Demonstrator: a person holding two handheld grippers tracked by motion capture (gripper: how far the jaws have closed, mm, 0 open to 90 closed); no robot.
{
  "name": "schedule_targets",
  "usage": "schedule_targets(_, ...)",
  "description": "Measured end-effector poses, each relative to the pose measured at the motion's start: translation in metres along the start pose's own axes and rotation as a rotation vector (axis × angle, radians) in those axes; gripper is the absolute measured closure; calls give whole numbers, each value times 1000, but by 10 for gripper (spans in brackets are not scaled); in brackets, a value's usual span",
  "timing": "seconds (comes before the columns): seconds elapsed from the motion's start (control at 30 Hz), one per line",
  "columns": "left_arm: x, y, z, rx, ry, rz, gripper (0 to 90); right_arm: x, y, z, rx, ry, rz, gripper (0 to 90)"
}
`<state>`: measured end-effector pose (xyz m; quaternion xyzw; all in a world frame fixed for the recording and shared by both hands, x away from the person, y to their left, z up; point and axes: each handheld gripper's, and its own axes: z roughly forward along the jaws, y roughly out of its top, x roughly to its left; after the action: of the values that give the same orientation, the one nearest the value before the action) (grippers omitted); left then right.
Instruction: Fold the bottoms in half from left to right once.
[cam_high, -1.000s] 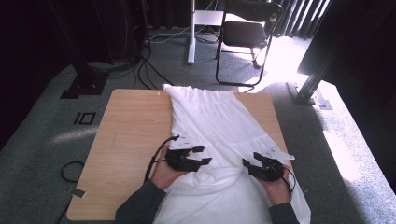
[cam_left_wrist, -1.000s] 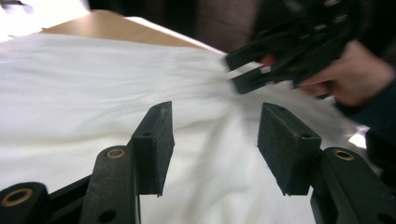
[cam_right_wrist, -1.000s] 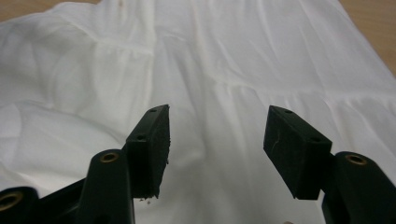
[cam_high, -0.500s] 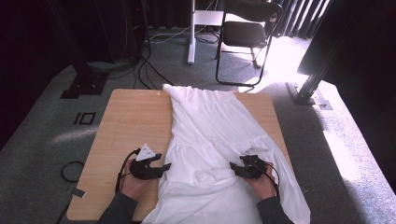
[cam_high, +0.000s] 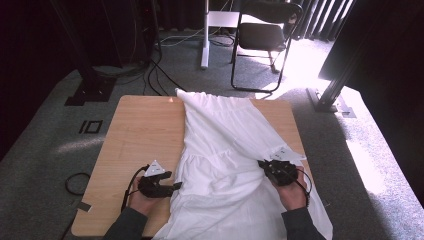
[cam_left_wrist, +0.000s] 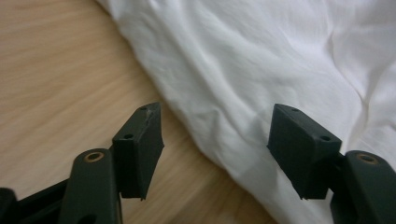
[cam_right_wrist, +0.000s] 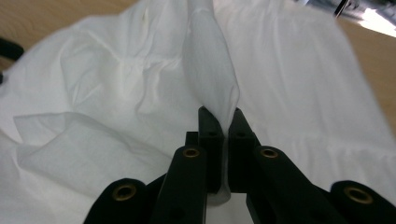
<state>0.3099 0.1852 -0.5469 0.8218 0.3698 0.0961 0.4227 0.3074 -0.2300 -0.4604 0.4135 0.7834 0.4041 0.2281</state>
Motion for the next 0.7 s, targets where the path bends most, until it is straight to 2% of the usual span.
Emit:
schedule_targets(0.1, -7, 1, 8, 19, -18, 12, 320, -3, 13, -10, -37, -23, -16, 876)
schedule_targets(0.2, -11, 0, 18, 42, -33, -7, 306, -8, 22, -18, -66, -46, -12, 876)
schedule_targets(0.3, -13, 2, 24, 26, -59, -22, 322, -12, 25, -23, -82, -62, -5, 876)
schedule_targets(0.33, -14, 4, 25, 35, -61, -13, 384, -13, 25, -24, -83, -66, -5, 876)
schedule_targets(0.4, -16, 6, 27, 44, -65, 0, 651, -15, 25, -25, -83, -71, -7, 876)
schedule_targets(0.43, -21, 9, 30, 60, -52, 54, 824, -20, 23, -27, -81, -79, 2, 877)
schedule_targets(0.47, -23, 10, 29, 49, -49, 62, 864, -22, 23, -28, -81, -82, 2, 877)
schedule_targets(0.5, -23, 13, 24, 27, -46, 67, 875, -24, 22, -30, -82, -87, 8, 877)
schedule_targets(0.53, -23, 13, 24, 27, -46, 67, 880, -24, 22, -30, -82, -87, 8, 877)
schedule_targets(0.57, -22, 21, 8, -22, -19, 72, 882, -32, 20, -36, -93, -95, 33, 878)
schedule_targets(0.6, -22, 21, 8, -22, -19, 72, 883, -32, 20, -36, -93, -95, 33, 878)
schedule_targets(0.63, -17, 31, -19, -96, 5, 67, 883, -37, 18, -40, -98, -89, 46, 879)
schedule_targets(0.67, -17, 31, -19, -96, 5, 67, 884, -37, 18, -40, -98, -89, 46, 879)
schedule_targets(0.7, -15, 37, -34, -133, 15, 61, 884, -38, 17, -45, -111, -68, 52, 879)
